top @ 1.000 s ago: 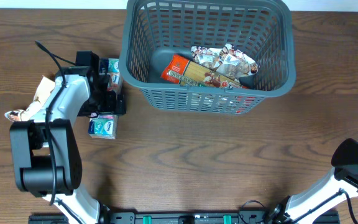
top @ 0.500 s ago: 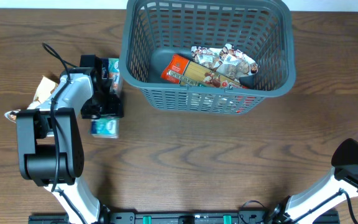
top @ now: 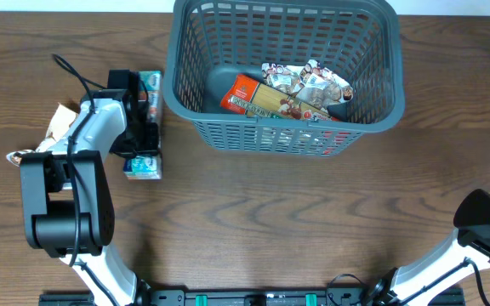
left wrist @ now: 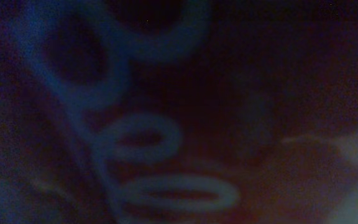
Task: Pack container
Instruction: 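Grasp the tissue box pack with the left gripper, then lift the tissue pack and carry it over the basket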
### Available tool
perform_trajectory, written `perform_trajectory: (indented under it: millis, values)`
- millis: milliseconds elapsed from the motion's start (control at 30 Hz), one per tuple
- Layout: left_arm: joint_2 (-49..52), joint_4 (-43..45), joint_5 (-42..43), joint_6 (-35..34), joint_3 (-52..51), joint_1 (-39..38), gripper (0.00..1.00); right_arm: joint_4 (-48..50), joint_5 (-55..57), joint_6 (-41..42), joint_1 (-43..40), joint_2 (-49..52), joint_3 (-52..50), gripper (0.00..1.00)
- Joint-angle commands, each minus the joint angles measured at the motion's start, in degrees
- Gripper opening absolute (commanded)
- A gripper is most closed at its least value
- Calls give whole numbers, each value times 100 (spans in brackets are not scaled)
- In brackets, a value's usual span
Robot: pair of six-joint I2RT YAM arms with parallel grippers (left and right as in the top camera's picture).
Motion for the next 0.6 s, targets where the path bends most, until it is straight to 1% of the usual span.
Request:
perform_trajectory:
  millis: [0, 133, 200, 300, 433, 567]
  values:
    - [-463, 20, -789, -688, -13, 343, 6, -11, 17, 59, -42, 50, -26, 99]
    - [-1279, 17, -774, -1158, -13, 909, 6, -9, 17, 59, -42, 50, -26, 99]
    - [-1816, 15, -769, -1176, -11, 1141, 6, -11, 17, 59, -42, 50, -26, 99]
    - [-2544, -9, -769, -1134, -11, 1200, 6, -11, 17, 59, -42, 50, -26, 99]
    - [-3526, -229, -758, -1128, 223, 876, 6, -9, 17, 59, -42, 50, -26, 99]
    - [-4122, -575, -758, -1128, 1036, 238, 6, -9, 17, 59, -42, 50, -26, 99]
